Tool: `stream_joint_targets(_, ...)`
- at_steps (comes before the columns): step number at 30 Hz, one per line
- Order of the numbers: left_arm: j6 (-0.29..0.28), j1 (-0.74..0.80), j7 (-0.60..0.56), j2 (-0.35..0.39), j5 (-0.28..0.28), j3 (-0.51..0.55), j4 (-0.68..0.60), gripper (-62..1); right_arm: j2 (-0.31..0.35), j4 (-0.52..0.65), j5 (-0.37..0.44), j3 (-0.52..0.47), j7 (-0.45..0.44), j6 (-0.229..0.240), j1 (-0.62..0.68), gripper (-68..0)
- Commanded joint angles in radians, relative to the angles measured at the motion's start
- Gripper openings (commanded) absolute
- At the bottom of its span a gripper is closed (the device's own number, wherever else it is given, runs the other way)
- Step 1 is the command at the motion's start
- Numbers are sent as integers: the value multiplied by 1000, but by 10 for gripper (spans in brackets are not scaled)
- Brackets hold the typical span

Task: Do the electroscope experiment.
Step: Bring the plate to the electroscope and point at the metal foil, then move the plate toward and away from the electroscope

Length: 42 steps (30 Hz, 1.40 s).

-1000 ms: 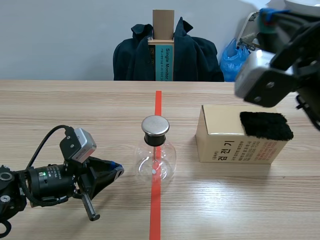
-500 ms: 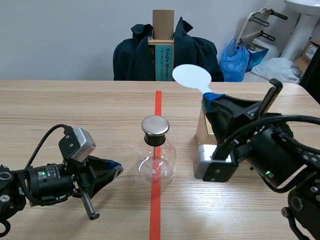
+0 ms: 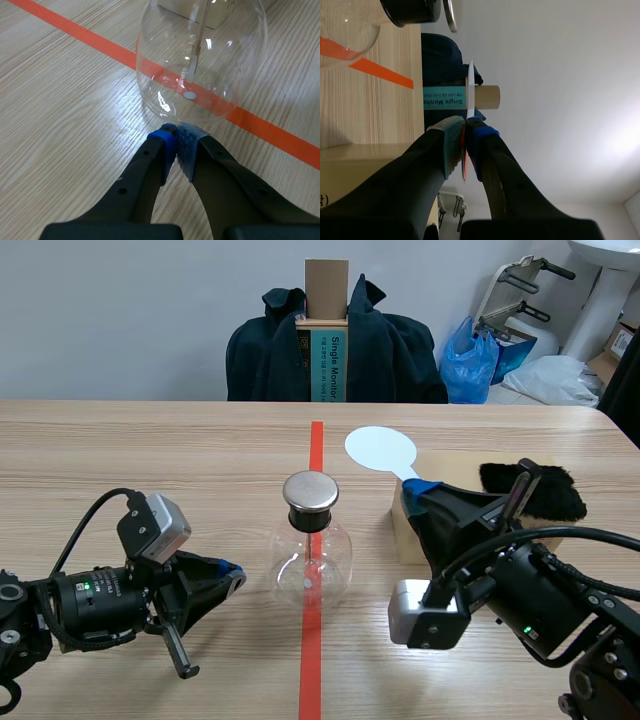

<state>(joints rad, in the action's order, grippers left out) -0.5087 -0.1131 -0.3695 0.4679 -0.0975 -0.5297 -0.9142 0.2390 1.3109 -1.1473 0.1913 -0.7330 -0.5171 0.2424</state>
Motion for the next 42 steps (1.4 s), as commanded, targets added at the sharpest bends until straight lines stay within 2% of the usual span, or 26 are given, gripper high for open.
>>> stream_joint_targets(1, 0, -3, -16, -7, -10, 10, -21, -592, 6, 14, 6, -7, -7, -15, -18, -669)
stream_joint_targets(6, 1, -3, -16, -8, -10, 10, -21, -592, 7, 14, 6, -7, -61, -49, -18, -669)
stream_joint_targets(19, 1, -3, -16, -8, -9, 10, -21, -592, 7, 14, 5, -7, -258, -48, -18, -669)
stream_joint_targets(25, 1, -3, -16, -8, -9, 10, -21, -592, 7, 14, 5, -7, -309, -48, -18, -669)
stream_joint_targets(37, 1, -3, -16, -8, -9, 10, -21, -592, 7, 14, -3, -6, -335, -47, -18, -669)
stream_joint_targets(42, 1, -3, -16, -8, -9, 10, -21, -592, 7, 14, -3, -7, -275, -43, -18, -669)
